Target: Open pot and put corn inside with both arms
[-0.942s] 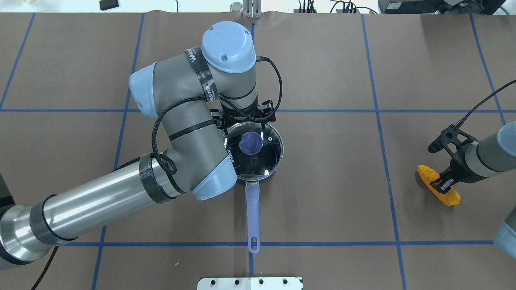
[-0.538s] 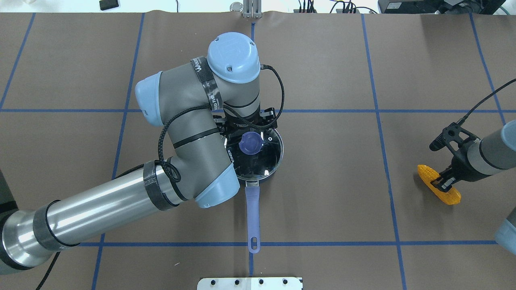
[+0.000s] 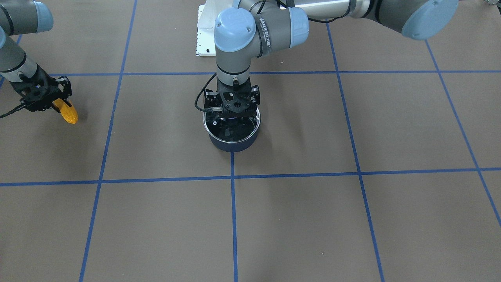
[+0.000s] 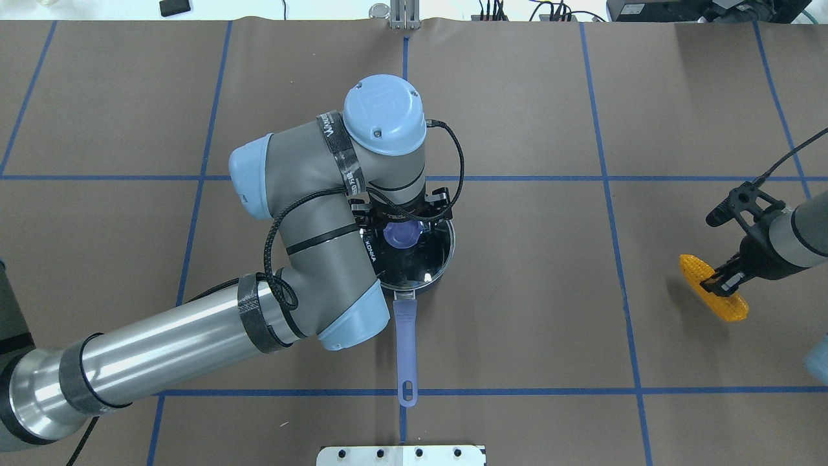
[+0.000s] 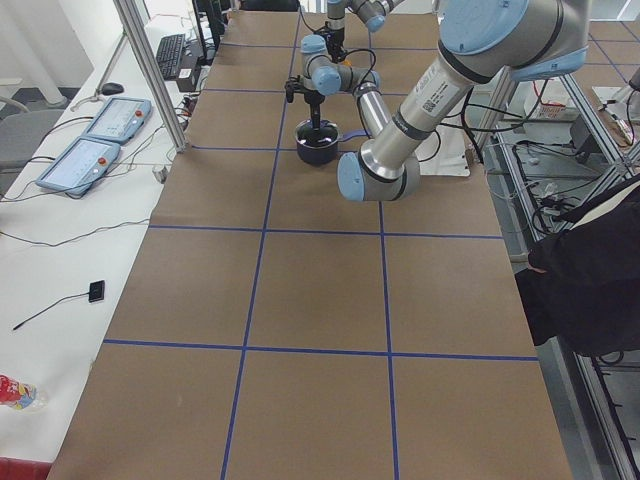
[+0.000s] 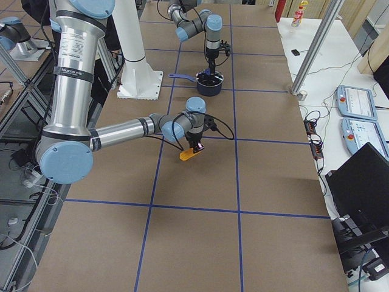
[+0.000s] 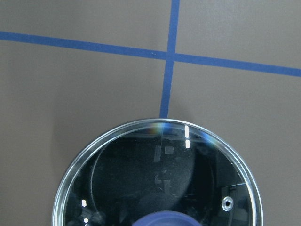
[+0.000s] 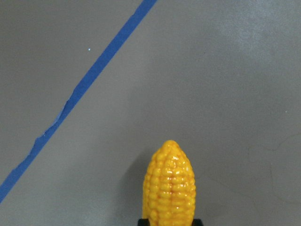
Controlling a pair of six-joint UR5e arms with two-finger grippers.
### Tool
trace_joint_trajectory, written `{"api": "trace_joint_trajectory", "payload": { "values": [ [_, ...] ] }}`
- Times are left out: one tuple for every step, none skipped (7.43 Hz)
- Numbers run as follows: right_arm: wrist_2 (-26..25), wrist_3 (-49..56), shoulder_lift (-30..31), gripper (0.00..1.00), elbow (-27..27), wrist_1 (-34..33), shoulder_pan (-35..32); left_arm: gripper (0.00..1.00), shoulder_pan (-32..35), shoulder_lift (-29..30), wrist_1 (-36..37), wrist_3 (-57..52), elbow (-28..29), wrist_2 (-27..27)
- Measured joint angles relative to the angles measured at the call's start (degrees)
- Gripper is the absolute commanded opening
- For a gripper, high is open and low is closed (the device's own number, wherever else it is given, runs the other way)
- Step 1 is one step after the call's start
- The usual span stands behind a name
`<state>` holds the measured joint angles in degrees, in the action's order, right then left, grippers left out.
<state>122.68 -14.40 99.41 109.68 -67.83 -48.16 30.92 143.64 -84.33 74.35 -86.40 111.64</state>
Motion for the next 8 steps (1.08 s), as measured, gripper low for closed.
{"api": "trace_joint_trajectory", "payload": {
  "values": [
    [0.9, 0.0, -0.6, 0.33, -0.1, -0.2, -1.0, 0.62, -0.1, -0.3, 0.0, -0.3, 0.0, 0.0],
    [1.6, 0.0, -1.2, 0.33, -0.1, -0.4, -1.8, 0.50, -0.1, -0.4, 0.0, -0.6, 0.1, -0.1],
    [2.1, 0.0, -1.5, 0.33, -0.1, -0.5, -2.2, 0.45, -0.1, -0.4, 0.0, -0.8, 0.1, -0.1],
    [2.4, 0.0, -1.9, 0.33, -0.2, -0.6, -2.4, 0.45, -0.2, -0.4, 0.0, -0.9, 0.0, -0.1],
    [2.7, 0.0, -2.8, 0.33, -0.3, -1.1, -2.8, 0.44, -0.2, -0.4, 0.1, -1.2, -0.4, 0.0],
    [3.2, -0.1, -4.6, 0.33, -0.2, -2.9, -3.4, 0.43, 0.1, -0.4, 0.4, -2.1, -1.3, 0.1],
    [3.7, -0.1, -7.2, 0.33, -0.1, -5.7, -4.0, 0.43, 0.7, -0.5, 1.3, -3.3, -2.6, 0.3],
    [3.9, -0.3, -10.2, 0.33, 0.0, -9.0, -4.4, 0.43, 1.6, -1.6, 2.6, -5.2, -4.6, 0.4]
  ]
}}
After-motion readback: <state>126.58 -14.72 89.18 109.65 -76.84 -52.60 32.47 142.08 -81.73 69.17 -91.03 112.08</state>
